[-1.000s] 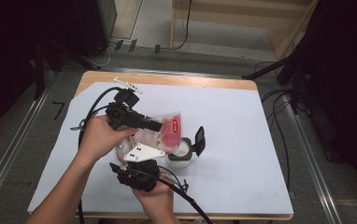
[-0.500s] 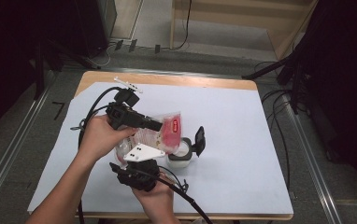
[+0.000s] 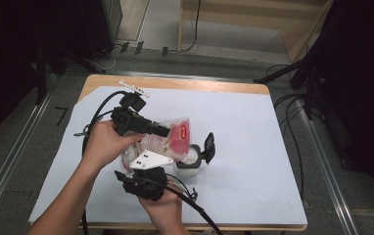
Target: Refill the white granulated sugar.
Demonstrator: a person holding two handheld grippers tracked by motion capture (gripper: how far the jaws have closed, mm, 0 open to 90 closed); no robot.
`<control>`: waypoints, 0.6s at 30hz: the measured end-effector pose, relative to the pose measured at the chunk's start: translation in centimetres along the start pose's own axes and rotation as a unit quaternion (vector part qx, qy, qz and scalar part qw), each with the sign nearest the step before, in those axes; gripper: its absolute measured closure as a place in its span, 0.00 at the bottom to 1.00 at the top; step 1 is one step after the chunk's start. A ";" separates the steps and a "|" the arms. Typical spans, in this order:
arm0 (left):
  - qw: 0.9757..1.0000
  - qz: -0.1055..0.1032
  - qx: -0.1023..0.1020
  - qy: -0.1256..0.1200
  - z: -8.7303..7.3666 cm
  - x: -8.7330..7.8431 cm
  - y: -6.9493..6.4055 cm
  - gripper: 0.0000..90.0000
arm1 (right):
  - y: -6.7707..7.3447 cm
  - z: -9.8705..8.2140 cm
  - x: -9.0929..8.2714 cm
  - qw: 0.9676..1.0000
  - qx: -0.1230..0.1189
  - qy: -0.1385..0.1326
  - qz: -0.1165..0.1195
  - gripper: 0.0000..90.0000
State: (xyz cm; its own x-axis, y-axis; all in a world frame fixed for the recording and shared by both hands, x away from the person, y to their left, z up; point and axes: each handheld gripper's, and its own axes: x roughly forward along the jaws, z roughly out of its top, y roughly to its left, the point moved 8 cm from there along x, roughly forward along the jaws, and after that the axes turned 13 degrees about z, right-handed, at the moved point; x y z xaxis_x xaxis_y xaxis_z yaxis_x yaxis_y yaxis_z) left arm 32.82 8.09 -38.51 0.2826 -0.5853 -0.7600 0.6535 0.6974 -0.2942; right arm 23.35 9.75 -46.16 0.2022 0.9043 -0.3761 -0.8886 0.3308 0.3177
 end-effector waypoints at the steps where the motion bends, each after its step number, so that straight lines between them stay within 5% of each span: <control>1: 1.000 0.000 -0.001 0.000 0.0 0.0 0.0 0.83 | 0.0 0.0 0.0 1.000 0.000 0.000 0.000 0.70; 18: 1.000 0.005 -0.003 -0.001 0.2 0.2 0.0 0.83 | -0.1 0.0 -0.1 1.000 0.003 -0.002 0.000 0.70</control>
State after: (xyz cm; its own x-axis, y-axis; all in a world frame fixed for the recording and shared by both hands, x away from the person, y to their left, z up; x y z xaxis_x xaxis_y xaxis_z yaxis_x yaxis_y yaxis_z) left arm 33.00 7.96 -38.54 0.2903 -0.5789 -0.7620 0.6465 0.7057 -0.2898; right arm 23.41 9.69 -46.14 0.2048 0.9053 -0.3722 -0.8856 0.3334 0.3235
